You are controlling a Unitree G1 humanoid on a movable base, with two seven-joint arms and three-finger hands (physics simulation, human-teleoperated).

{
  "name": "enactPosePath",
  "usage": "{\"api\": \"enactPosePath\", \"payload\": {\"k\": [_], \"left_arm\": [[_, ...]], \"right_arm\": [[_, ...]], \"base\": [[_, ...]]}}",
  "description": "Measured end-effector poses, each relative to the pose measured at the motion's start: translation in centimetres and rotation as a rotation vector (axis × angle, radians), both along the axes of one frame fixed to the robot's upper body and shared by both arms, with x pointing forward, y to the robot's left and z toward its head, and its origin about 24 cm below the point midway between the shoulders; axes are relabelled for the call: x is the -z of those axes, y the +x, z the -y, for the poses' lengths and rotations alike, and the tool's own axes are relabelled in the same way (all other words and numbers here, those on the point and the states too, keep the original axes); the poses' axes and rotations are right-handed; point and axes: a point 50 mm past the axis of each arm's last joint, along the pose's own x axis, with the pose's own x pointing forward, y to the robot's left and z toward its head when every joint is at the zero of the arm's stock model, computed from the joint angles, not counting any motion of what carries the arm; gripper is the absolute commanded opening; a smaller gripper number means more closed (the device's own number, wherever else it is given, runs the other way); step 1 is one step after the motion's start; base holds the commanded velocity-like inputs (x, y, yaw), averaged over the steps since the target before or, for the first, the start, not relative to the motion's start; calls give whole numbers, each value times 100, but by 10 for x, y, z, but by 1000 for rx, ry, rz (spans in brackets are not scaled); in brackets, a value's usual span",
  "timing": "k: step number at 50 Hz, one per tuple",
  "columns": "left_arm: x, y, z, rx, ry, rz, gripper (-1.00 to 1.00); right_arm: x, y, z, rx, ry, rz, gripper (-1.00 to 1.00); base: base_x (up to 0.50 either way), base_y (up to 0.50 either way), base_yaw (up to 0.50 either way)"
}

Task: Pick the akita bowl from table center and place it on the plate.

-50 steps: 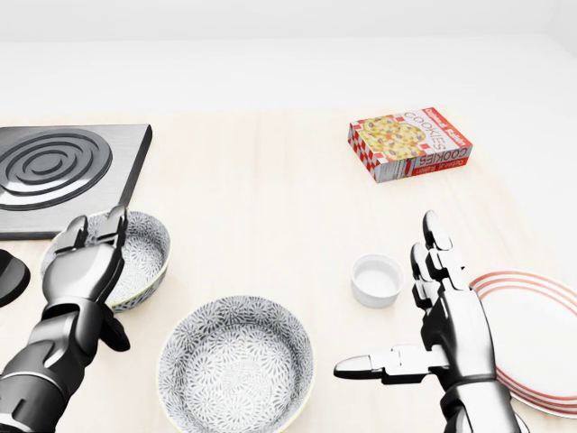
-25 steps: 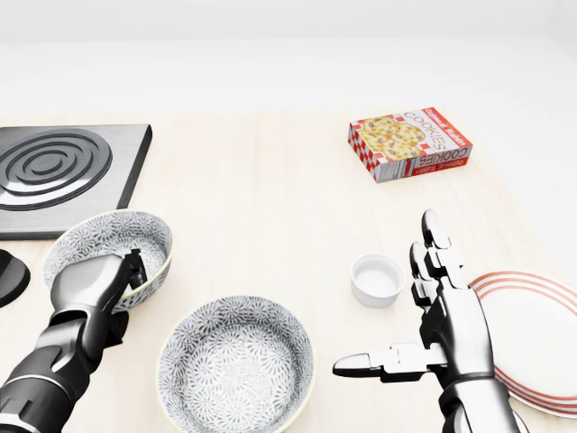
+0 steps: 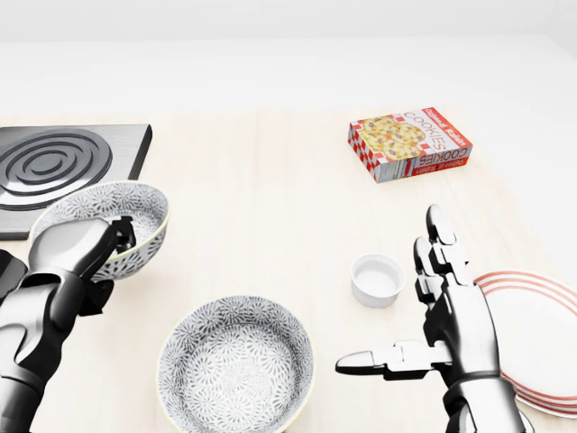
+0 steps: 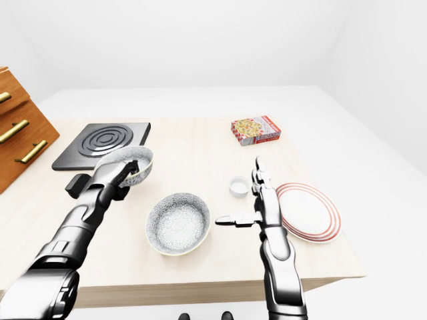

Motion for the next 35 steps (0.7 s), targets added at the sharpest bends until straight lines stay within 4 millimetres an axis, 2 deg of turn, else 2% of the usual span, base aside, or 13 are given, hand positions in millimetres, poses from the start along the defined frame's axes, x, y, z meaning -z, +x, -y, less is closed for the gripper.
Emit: {"api": "enactPosePath", "payload": {"k": [5, 10, 20, 24, 29, 35], "left_arm": [[-17, -5, 5, 47, -12, 8, -100], [-33, -14, 12, 96, -24, 19, -100], [-60, -34, 29, 183, -38, 39, -100], [-68, -40, 37, 216, -41, 48, -100], [-77, -49, 49, 261, -43, 61, -100], [-86, -57, 62, 308, -47, 77, -100]], "right_arm": [[-8, 0, 1, -1, -10, 32, 100], [-28, 0, 3, -13, -71, 113, 100], [-96, 9, -1, -114, -358, 373, 100], [-117, 17, -5, -166, -491, 432, 100], [-131, 30, -12, -227, -645, 444, 100], [-139, 46, -19, -277, -794, 405, 100]], "base": [[0, 0, 0], [0, 0, 0], [0, 0, 0], [0, 0, 0], [0, 0, 0], [0, 0, 0]]}}
